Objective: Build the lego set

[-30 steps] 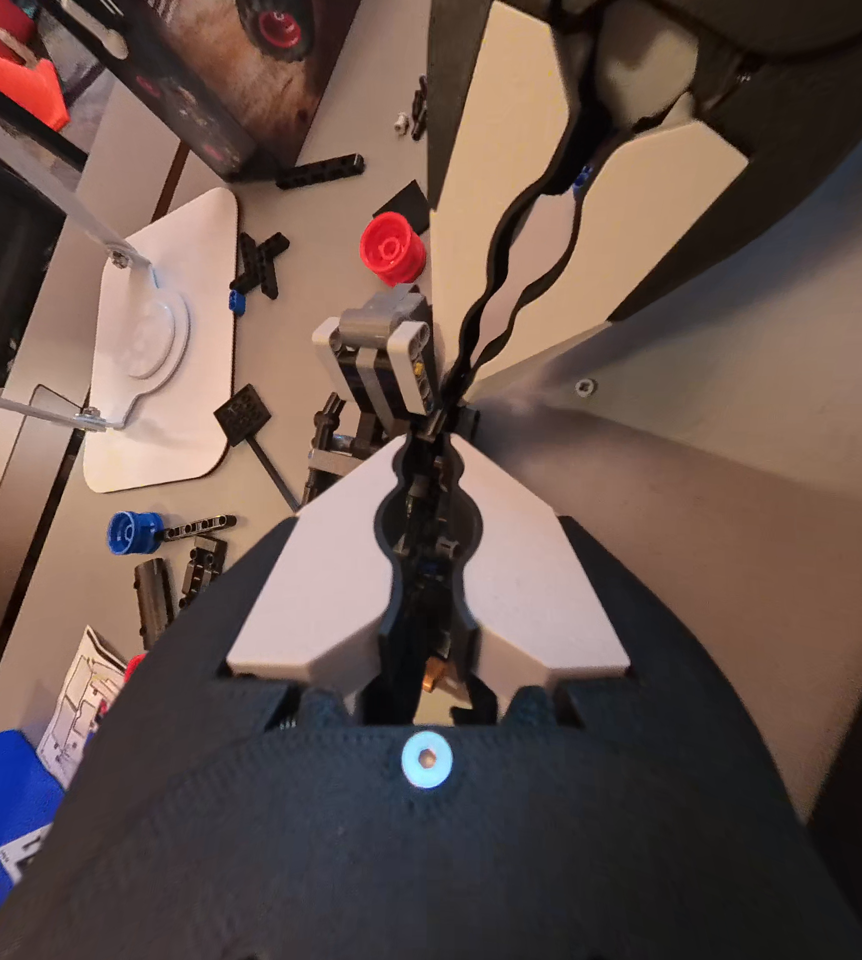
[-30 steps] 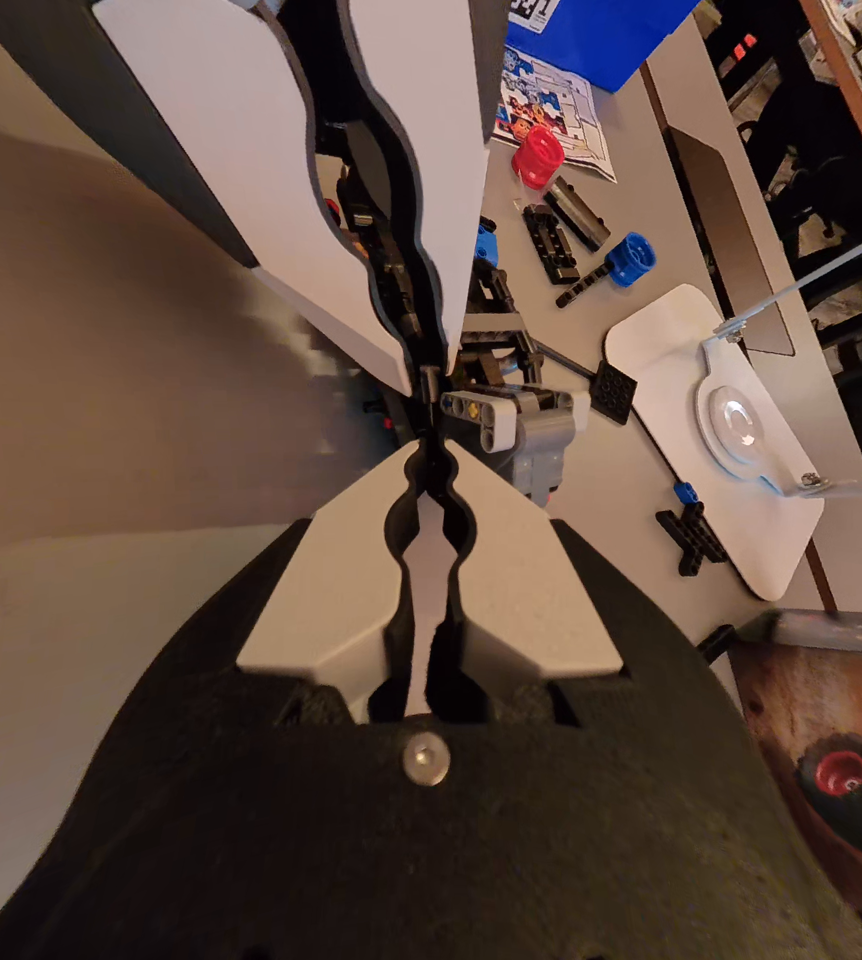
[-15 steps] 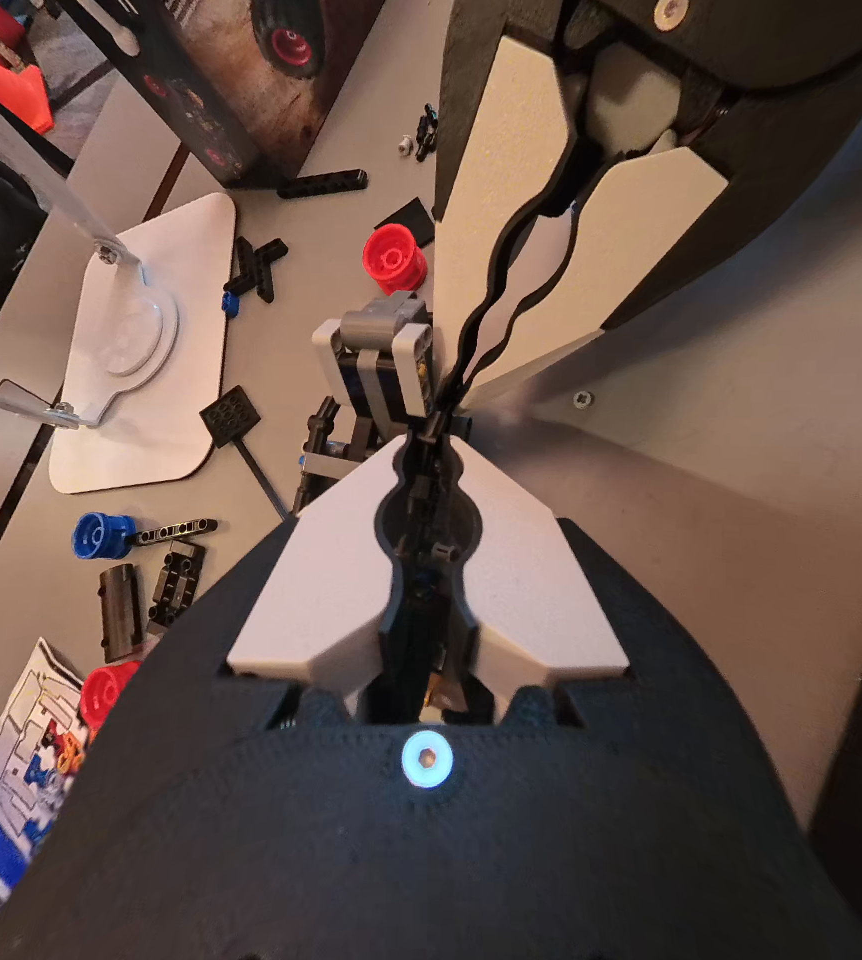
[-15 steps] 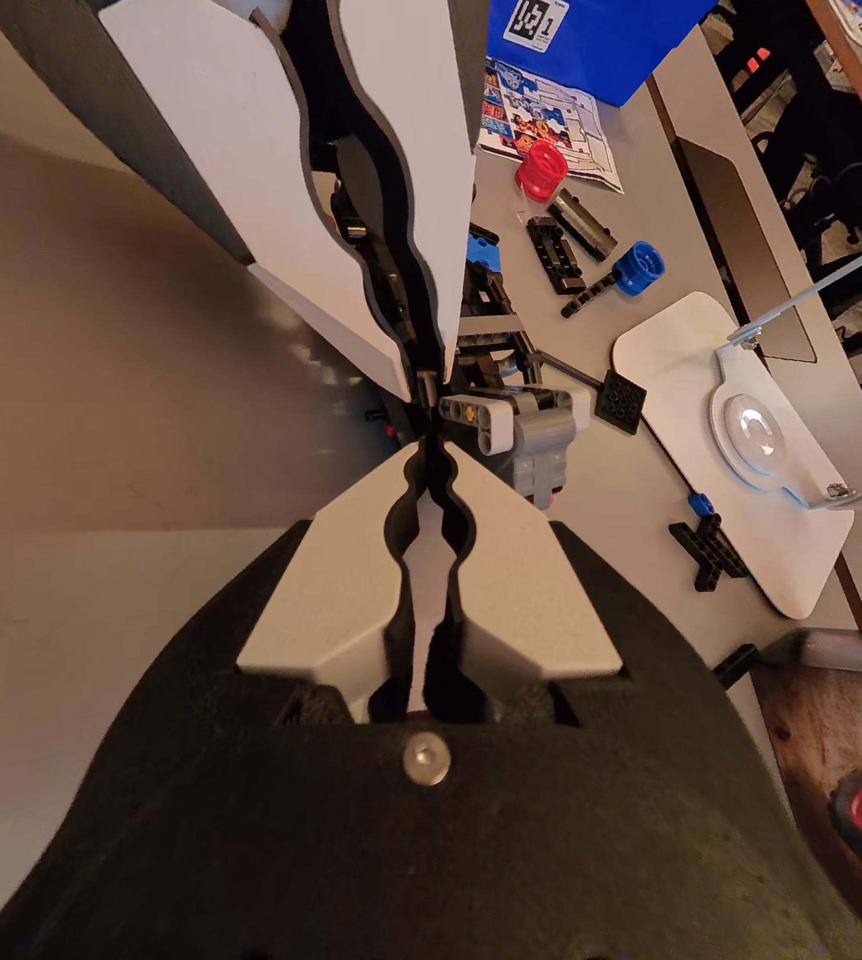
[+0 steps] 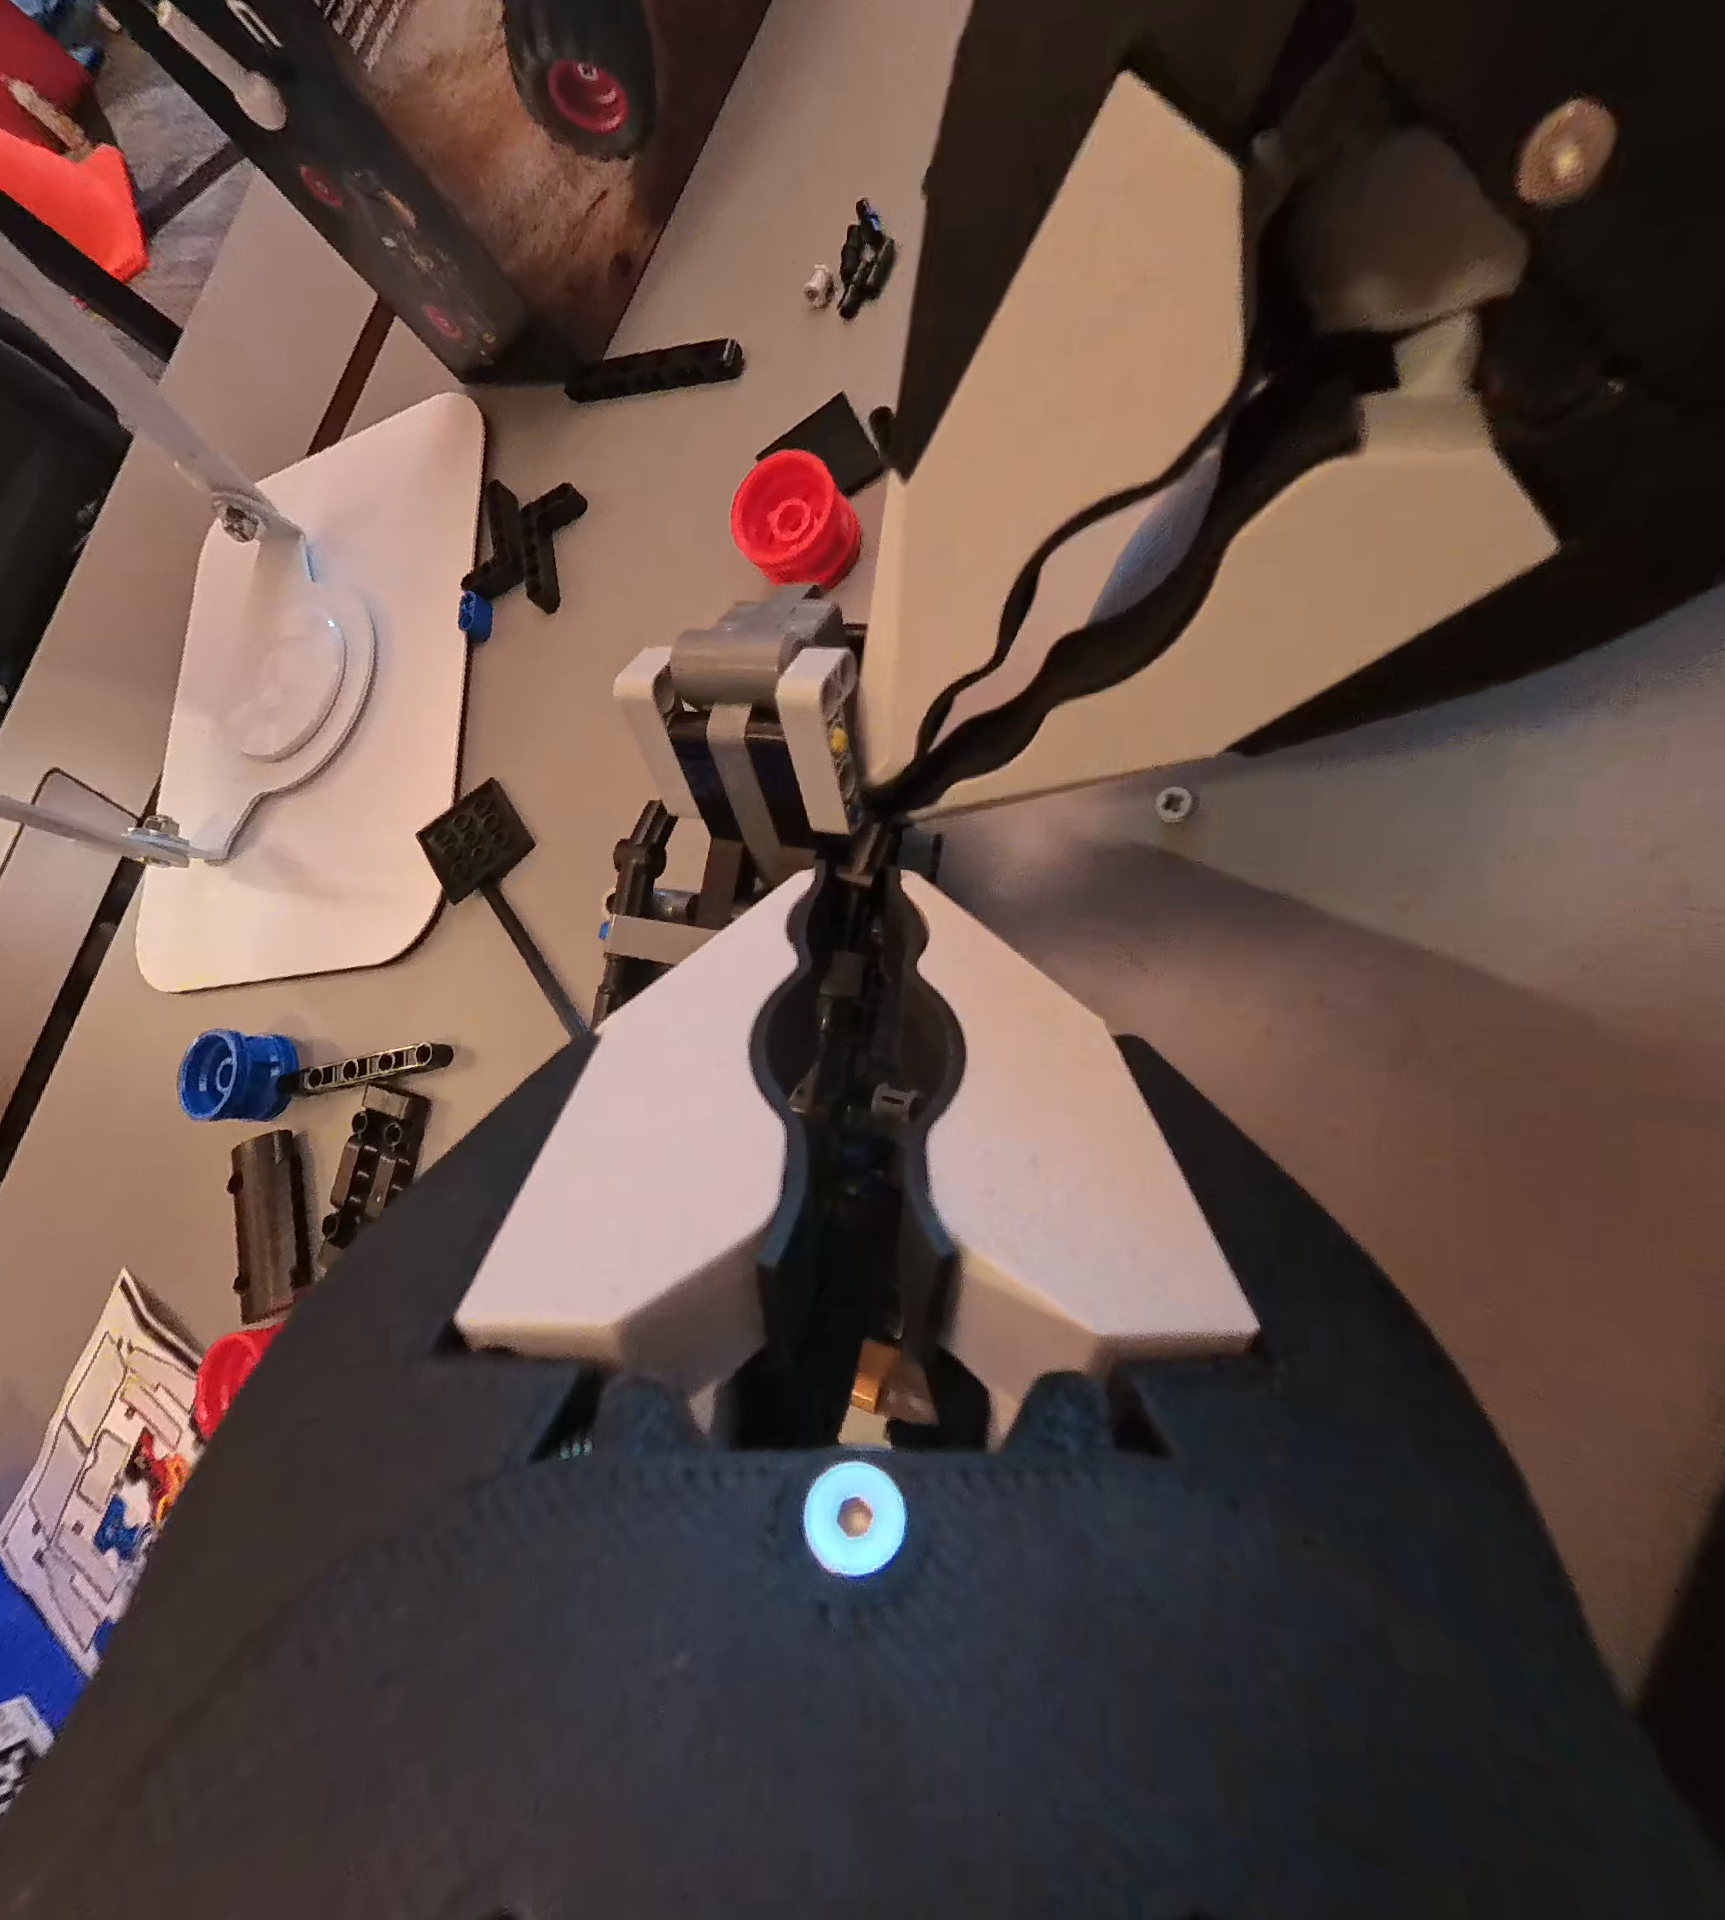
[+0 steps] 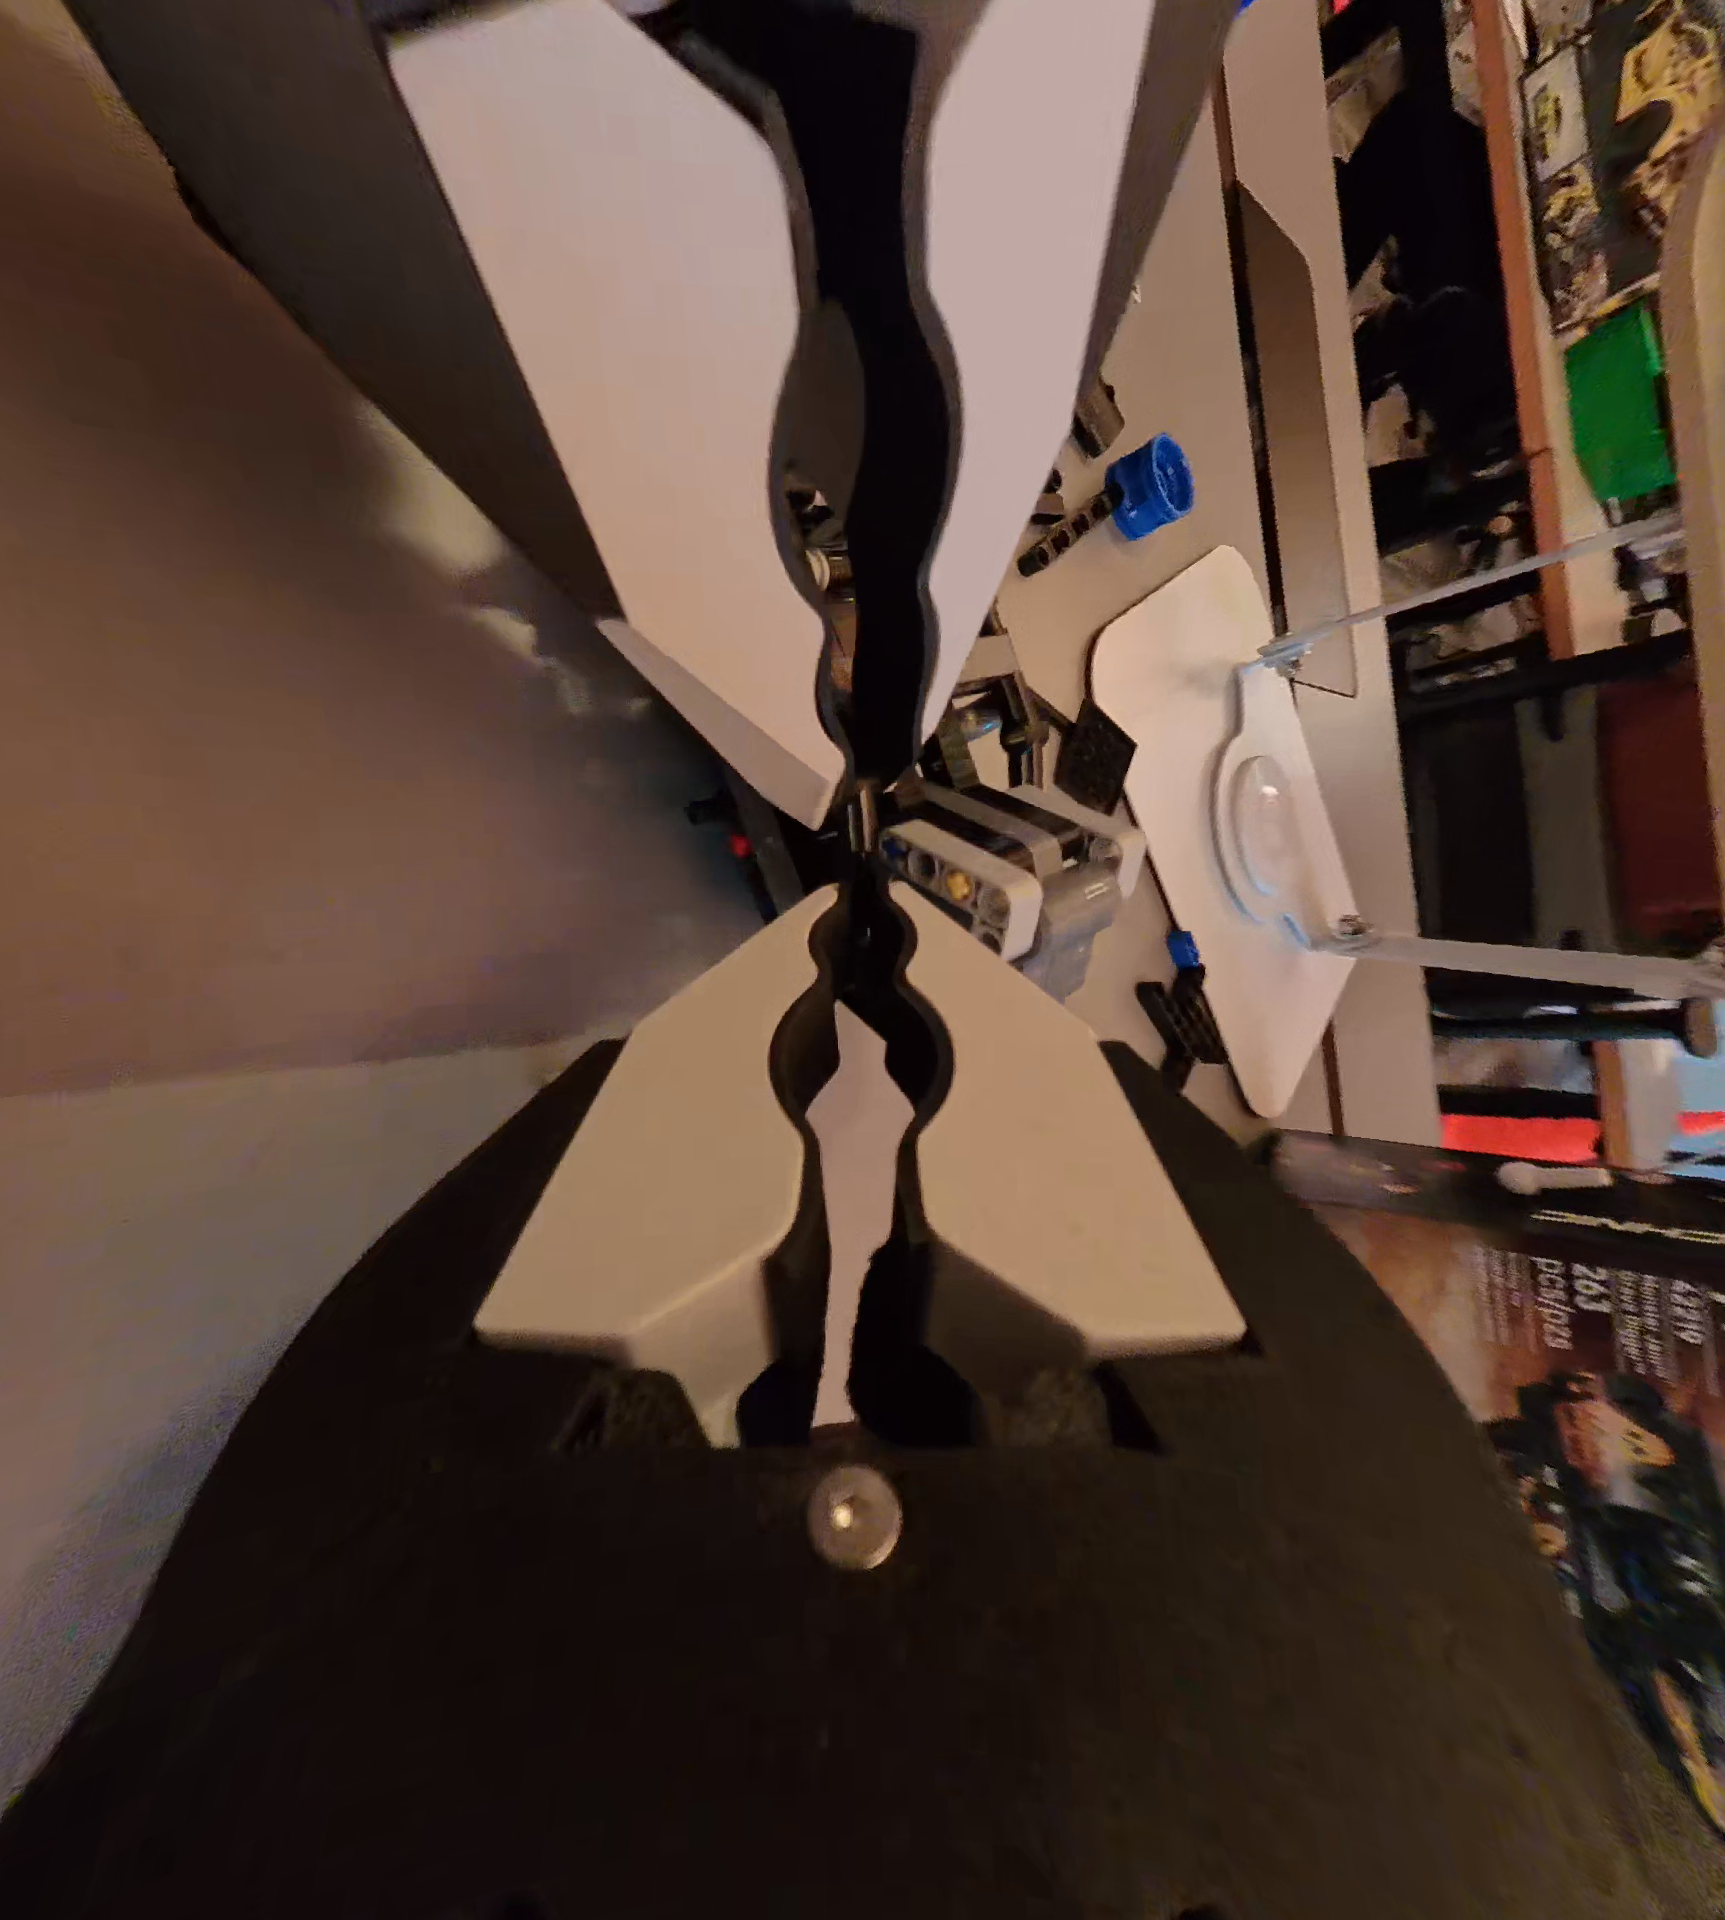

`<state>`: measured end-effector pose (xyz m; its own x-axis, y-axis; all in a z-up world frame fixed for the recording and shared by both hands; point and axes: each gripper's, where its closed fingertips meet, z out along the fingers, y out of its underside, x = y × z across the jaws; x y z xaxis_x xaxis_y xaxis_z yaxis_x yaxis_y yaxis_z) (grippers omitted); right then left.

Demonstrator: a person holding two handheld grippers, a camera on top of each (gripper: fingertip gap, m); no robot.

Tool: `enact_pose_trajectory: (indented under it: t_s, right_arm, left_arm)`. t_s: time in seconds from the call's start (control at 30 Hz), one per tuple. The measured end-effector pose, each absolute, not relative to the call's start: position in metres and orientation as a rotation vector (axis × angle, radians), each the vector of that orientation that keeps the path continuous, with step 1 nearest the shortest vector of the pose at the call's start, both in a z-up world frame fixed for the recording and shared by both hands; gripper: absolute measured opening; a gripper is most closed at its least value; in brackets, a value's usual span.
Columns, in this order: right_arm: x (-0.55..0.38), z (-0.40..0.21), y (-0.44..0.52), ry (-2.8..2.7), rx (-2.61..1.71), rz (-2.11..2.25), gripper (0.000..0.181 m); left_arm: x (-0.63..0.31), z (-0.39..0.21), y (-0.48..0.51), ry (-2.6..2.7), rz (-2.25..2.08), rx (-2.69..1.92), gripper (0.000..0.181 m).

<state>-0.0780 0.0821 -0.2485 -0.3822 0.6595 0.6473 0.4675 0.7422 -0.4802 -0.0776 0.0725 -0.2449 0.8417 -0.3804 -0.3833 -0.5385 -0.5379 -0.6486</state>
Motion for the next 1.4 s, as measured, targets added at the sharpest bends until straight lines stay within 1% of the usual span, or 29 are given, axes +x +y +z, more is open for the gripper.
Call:
enact_pose_trajectory:
  t_s: [0.2,0.37,0.5,0.7,1.4]
  right_arm:
    - [-0.081,-0.249,0.082,-2.027,-0.843,0.235,0.0]
    - [-0.079,-0.248,0.081,-2.035,-0.891,0.337,0.0]
    - [-0.07,-0.251,0.084,-2.055,-0.911,0.378,0.01]
    - [-0.069,-0.254,0.088,-2.031,-0.946,0.441,0.0]
    - [-0.076,-0.249,0.082,-1.952,-0.995,0.616,0.0]
  left_arm:
    - [-0.079,-0.245,0.073,0.66,0.269,-2.2,0.006]
    - [-0.08,-0.245,0.073,0.663,0.274,-2.193,0.007]
    - [-0.079,-0.245,0.073,0.647,0.273,-2.184,0.007]
    - [-0.077,-0.244,0.073,0.645,0.278,-2.175,0.007]
    - [-0.08,-0.242,0.073,0.605,0.254,-2.157,0.006]
